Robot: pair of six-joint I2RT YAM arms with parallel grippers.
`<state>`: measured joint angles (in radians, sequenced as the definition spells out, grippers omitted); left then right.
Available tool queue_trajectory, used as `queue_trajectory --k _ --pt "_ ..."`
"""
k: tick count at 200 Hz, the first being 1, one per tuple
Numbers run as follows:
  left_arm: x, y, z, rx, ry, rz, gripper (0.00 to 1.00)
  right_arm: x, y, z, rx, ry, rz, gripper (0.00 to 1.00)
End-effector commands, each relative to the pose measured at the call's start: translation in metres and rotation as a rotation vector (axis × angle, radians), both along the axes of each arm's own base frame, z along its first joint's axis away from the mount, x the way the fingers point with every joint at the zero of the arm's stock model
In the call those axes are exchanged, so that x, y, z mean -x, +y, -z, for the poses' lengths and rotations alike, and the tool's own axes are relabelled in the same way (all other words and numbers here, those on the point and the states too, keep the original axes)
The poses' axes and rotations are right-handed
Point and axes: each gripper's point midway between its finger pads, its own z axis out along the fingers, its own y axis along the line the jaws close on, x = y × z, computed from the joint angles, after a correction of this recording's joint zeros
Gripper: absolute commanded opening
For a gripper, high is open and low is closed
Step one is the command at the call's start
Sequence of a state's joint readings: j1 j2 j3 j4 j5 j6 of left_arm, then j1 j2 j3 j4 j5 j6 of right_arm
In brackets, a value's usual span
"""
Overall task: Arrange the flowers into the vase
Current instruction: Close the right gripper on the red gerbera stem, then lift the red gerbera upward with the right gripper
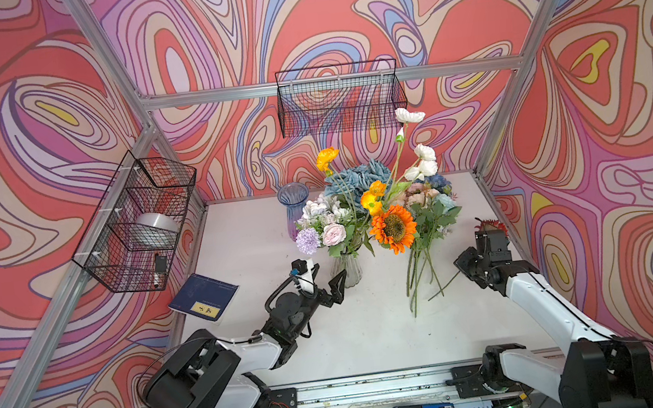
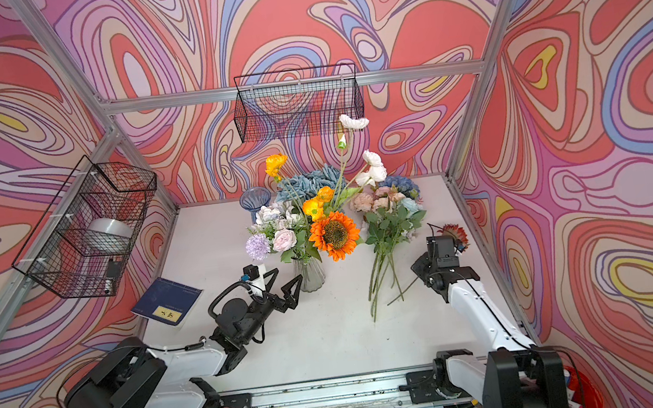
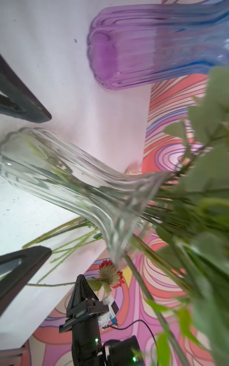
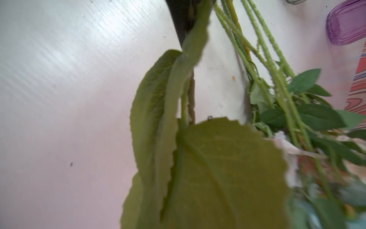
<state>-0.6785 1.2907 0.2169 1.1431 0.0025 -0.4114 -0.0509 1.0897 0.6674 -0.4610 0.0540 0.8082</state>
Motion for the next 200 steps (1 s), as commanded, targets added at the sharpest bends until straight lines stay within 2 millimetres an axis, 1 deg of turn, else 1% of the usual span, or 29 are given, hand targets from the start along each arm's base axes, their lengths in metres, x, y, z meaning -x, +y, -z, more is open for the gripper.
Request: queue_trajectory --k 1,16,32,51,70,85,95,99,100,101,106,114,117,128,137,155,173,200 --pt "0.003 -0.004 -0.022 -0.019 -0.024 0.041 1.0 -0.015 -0.013 -0.045 0.155 -0.091 -0.061 0.0" --pt "0.001 0.0 -0.038 -0.017 -0.049 0.035 1.0 -0.026 -0.013 -0.076 0.217 -0.16 -0.113 0.0" --pt "-0.001 0.005 -0.051 0.001 -0.067 0.03 1.0 -0.033 -0.012 -0.111 0.285 -0.241 -0.155 0.0" --pt "-0.007 0.011 -0.062 0.046 -0.074 0.024 1.0 -0.037 -0.004 -0.162 0.35 -0.372 -0.205 0.0" --pt "-0.014 0.015 -0.071 0.094 -0.077 0.018 1.0 -0.039 0.016 -0.214 0.399 -0.505 -0.287 0.0" --pt "-0.018 0.015 -0.075 0.111 -0.073 0.023 1.0 -0.039 0.041 -0.254 0.411 -0.615 -0.395 0.0" --pt "-0.02 0.013 -0.075 0.114 -0.067 0.03 1.0 -0.038 0.062 -0.278 0.409 -0.68 -0.486 0.0" --pt "-0.02 0.012 -0.076 0.116 -0.066 0.033 1.0 -0.037 0.069 -0.289 0.406 -0.708 -0.516 0.0" --pt "-0.02 0.012 -0.076 0.117 -0.065 0.035 1.0 -0.036 0.071 -0.295 0.405 -0.721 -0.521 0.0" --pt "-0.02 0.012 -0.076 0.117 -0.065 0.035 1.0 -0.037 0.073 -0.294 0.403 -0.72 -0.53 0.0" --pt "-0.021 0.011 -0.075 0.118 -0.061 0.037 1.0 -0.035 0.082 -0.305 0.397 -0.749 -0.567 0.0" --pt "-0.022 0.011 -0.073 0.122 -0.052 0.039 1.0 -0.029 0.098 -0.327 0.391 -0.811 -0.637 0.0" --pt "-0.022 0.01 -0.073 0.125 -0.047 0.04 1.0 -0.028 0.103 -0.332 0.388 -0.827 -0.656 0.0" --pt "-0.023 0.01 -0.071 0.132 -0.037 0.041 1.0 -0.016 0.12 -0.362 0.381 -0.906 -0.718 0.0" --pt "-0.023 0.011 -0.068 0.134 -0.025 0.033 1.0 -0.004 0.134 -0.384 0.362 -0.977 -0.784 0.0" --pt "-0.024 0.015 -0.063 0.143 -0.01 0.014 1.0 0.019 0.156 -0.425 0.286 -1.117 -0.894 0.0" --pt "-0.027 0.02 -0.059 0.158 0.013 -0.007 1.0 0.04 0.174 -0.455 0.173 -1.225 -0.996 0.0" --pt "-0.032 0.026 -0.057 0.177 0.028 -0.022 1.0 0.066 0.197 -0.486 -0.001 -1.363 -1.124 0.0"
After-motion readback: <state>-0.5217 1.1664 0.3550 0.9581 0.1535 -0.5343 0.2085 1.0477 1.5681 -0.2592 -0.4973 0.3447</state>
